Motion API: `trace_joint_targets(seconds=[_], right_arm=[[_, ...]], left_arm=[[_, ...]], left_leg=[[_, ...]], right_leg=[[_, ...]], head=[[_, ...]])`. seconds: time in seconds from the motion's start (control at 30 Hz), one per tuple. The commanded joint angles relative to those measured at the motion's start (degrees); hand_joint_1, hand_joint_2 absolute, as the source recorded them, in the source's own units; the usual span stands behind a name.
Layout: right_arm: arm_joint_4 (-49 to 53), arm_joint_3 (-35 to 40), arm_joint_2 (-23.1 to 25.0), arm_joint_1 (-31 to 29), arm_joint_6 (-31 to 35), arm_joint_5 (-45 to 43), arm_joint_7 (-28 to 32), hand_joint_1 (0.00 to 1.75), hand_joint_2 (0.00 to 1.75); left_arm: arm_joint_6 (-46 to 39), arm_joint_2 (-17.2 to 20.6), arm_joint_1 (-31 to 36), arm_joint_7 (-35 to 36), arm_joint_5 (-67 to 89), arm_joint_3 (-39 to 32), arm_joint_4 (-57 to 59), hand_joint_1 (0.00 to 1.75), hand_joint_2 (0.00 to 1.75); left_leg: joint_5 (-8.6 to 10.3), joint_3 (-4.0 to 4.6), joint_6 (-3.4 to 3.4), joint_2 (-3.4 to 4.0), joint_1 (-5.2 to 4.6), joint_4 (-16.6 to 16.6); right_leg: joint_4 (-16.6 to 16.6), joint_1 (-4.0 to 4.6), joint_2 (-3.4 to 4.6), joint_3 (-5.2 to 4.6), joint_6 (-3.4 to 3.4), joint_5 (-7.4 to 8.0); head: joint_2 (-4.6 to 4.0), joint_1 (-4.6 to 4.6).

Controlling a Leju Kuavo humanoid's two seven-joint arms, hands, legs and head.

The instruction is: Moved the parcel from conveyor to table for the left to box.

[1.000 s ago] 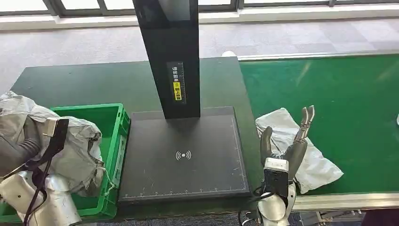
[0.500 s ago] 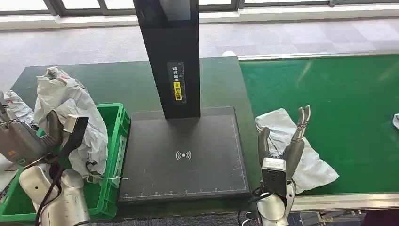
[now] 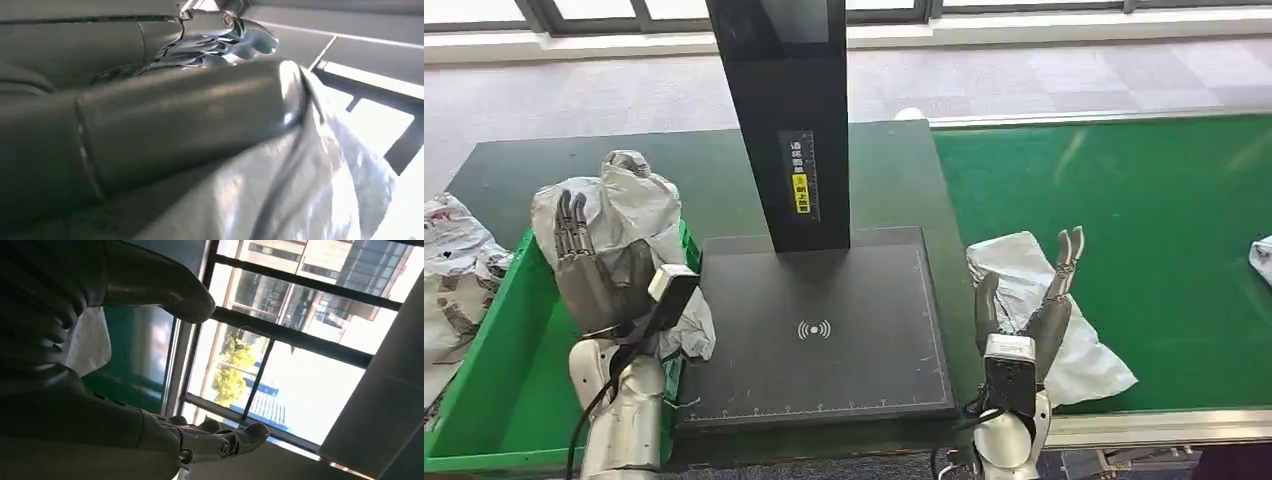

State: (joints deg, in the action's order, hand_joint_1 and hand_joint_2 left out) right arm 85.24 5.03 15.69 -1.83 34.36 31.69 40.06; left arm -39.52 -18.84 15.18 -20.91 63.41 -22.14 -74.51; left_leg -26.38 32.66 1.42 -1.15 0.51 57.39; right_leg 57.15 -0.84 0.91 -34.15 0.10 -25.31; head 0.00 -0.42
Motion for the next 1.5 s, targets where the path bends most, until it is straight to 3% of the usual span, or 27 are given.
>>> trace_joint_targets(seconds=[0.03, 0.17, 0.37, 0.6, 0.83, 0.9, 0.97, 1.07, 1.13, 1.47, 1.5], right_arm=[[-3.21, -4.76, 2.21, -1.72, -0.12, 0.19, -0.06, 0.0, 1.75], [-3.46, -4.73, 2.23, -1.49, 0.25, 0.27, -0.06, 0.0, 1.75], [-3.57, -4.74, 2.26, -1.37, 0.32, 0.34, -0.06, 0.0, 1.75], [-4.26, -5.75, 3.12, -1.39, -0.56, 1.73, -0.06, 0.0, 1.75], [-5.08, -7.05, 4.02, -2.1, -1.66, 2.85, -0.06, 0.0, 1.75], [-5.75, -7.34, 4.25, -2.52, -1.77, 3.02, -0.06, 0.0, 1.75], [-7.53, -7.82, 4.05, -3.37, -1.43, 4.12, -0.35, 0.0, 1.75], [-14.98, -11.61, 3.0, -6.21, 4.1, 13.2, -6.03, 0.0, 1.75], [-19.65, -16.82, 2.89, -8.22, 5.64, 22.42, -11.52, 0.0, 1.75], [-19.65, -16.82, 2.89, -8.22, 5.64, 22.42, -11.52, 0.0, 1.75], [-22.38, -21.84, 3.88, -9.6, 5.64, 29.58, -15.08, 0.0, 1.75]], left_arm=[[-0.48, -0.1, -0.2, 4.46, 4.86, 0.33, 5.98, 0.0, 1.75], [-0.48, -1.16, 0.31, 5.03, 7.58, -3.91, 4.61, 0.0, 1.75], [-0.48, -1.16, 0.18, 5.7, 8.3, -4.74, 3.76, 0.0, 1.75], [-0.48, -1.16, -2.54, 11.27, 11.45, -5.87, -3.87, 0.0, 1.75], [-0.48, -1.16, -5.41, 11.21, 6.64, -7.86, -16.44, 0.0, 1.75], [-0.48, -1.16, -6.09, 7.23, 0.42, -10.5, -23.61, 0.0, 1.75], [-0.48, -1.16, -5.87, -1.8, -11.41, -13.98, -26.1, 0.0, 1.75], [-0.48, -1.16, -6.01, -14.12, -29.11, -15.5, -25.22, 0.0, 1.75], [-0.48, -1.16, -6.63, -16.34, -33.93, -15.31, -26.25, 0.0, 1.75], [-0.48, -1.16, -6.63, -16.34, -33.93, -15.31, -26.25, 0.0, 1.75], [-0.48, -1.16, -6.69, -19.09, -37.34, -15.61, -25.63, 0.0, 1.75]], left_leg=[[0.01, -0.16, -0.04, 0.0, -0.05, -0.11], [0.01, -0.13, -0.05, 0.04, -0.03, -0.09], [0.01, -0.11, -0.05, 0.07, 0.0, -0.08], [-0.05, -0.17, -0.05, 0.22, 0.03, -0.09], [-0.07, -0.07, -0.04, 0.28, 0.03, -0.03], [-0.1, -0.09, -0.05, 0.43, 0.06, -0.04], [-0.1, -0.06, -0.05, 0.43, 0.05, -0.04], [-0.09, -0.11, -0.05, 0.49, 0.08, -0.07], [-0.03, -0.19, -0.06, 0.34, 0.02, -0.17], [-0.01, -0.14, -0.1, 0.27, 0.03, -0.15], [0.01, -0.07, -0.08, 0.13, 0.02, -0.09]], right_leg=[[-0.07, -0.02, -0.1, 0.16, -0.01, -0.02], [-0.07, -0.01, -0.06, 0.13, 0.0, 0.0], [-0.07, -0.01, -0.07, 0.12, -0.02, 0.0], [-0.11, 0.07, 0.04, 0.15, -0.05, -0.01], [-0.02, 0.07, 0.15, 0.04, -0.03, -0.01], [-0.04, 0.1, 0.26, 0.04, -0.04, 0.02], [-0.03, 0.09, 0.26, 0.01, -0.04, 0.01], [-0.07, 0.12, 0.33, 0.06, -0.04, 0.05], [-0.13, 0.04, 0.2, 0.15, -0.03, 0.04], [-0.12, 0.07, 0.02, 0.16, -0.06, 0.01], [-0.05, 0.04, -0.04, 0.11, -0.05, -0.01]], head=[[0.0, 0.0], [0.0, 0.0], [0.0, 0.0], [0.0, 0.0], [0.0, 0.0], [0.0, 0.0], [0.0, 0.0], [0.0, 0.0], [0.0, 0.0], [0.0, 0.0], [0.0, 0.0]])
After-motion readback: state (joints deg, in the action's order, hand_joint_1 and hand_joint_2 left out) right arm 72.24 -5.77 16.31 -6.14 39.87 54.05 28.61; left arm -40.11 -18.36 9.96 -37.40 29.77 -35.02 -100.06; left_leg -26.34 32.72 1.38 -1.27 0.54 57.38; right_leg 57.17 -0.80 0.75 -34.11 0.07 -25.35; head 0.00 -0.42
